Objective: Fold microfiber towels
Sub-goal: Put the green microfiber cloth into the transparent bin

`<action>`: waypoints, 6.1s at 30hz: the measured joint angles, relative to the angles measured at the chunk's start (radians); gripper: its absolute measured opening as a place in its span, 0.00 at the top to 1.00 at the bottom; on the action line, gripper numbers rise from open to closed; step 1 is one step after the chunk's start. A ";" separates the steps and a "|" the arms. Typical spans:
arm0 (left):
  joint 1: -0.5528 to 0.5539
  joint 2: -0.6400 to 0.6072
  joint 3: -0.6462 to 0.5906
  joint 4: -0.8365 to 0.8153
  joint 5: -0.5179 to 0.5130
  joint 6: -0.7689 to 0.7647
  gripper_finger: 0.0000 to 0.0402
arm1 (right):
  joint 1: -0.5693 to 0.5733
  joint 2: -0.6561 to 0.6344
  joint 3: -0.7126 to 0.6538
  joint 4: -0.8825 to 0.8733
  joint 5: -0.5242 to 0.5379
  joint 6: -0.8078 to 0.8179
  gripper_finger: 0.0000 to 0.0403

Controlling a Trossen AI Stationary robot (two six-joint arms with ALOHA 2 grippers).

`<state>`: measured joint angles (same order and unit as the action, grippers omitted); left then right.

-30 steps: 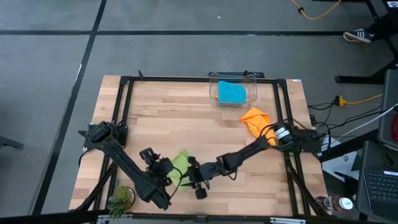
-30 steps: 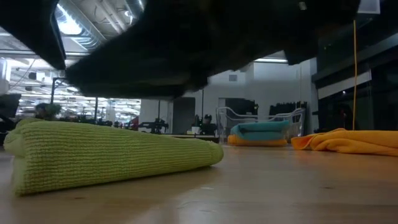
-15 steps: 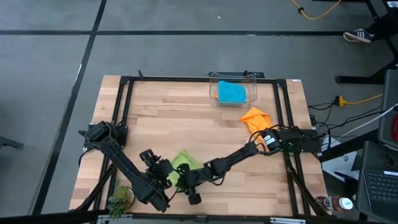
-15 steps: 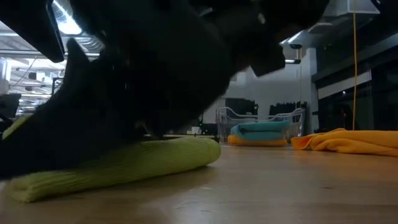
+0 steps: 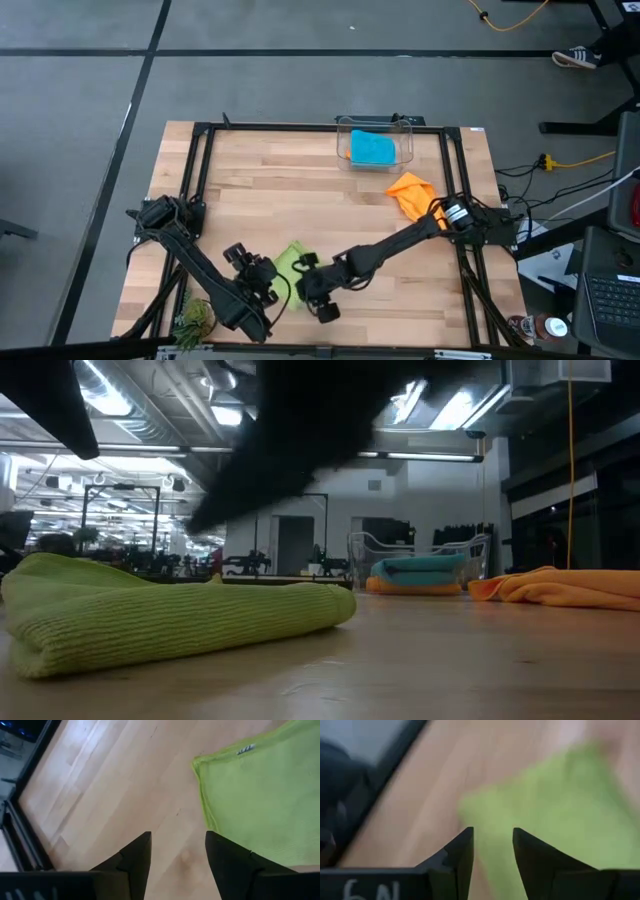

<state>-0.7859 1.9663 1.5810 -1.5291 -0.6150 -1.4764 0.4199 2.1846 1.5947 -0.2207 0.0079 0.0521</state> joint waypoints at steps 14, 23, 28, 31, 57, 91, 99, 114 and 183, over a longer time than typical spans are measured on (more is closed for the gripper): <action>0.001 0.000 -0.001 0.115 0.000 -0.015 0.56 | 0.095 0.020 -0.001 -0.088 0.205 -0.263 0.65; 0.022 0.001 -0.001 0.155 -0.001 -0.007 0.56 | 0.087 0.058 -0.003 -0.089 0.265 -0.245 0.55; 0.027 0.001 -0.002 0.155 0.000 0.013 0.56 | 0.086 0.059 -0.002 -0.078 0.324 -0.267 0.36; 0.027 0.001 -0.002 0.155 0.000 0.040 0.56 | 0.087 0.059 -0.002 -0.064 0.318 -0.284 0.27; 0.025 0.001 -0.002 0.158 -0.001 0.046 0.56 | -0.089 0.145 0.004 -0.027 0.035 -0.248 0.53; 0.024 0.001 -0.002 0.165 0.030 0.038 0.55 | -0.180 -0.407 -0.004 -0.781 0.616 -0.181 0.97; 0.024 0.001 -0.002 0.176 0.026 0.044 0.55 | -0.391 -0.602 -0.004 -0.876 0.623 -0.215 0.97; 0.024 0.001 -0.002 0.182 0.022 0.046 0.55 | -0.951 -0.560 -0.004 -0.815 0.171 -0.754 0.97; 0.128 0.001 -0.002 0.180 0.021 0.048 0.55 | -1.078 -0.332 0.009 -0.885 -0.139 -0.547 0.43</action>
<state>-0.6575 1.9675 1.5795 -1.3491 -0.5936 -1.4288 -0.6582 1.8526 1.6041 -1.1060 -0.1312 -0.4952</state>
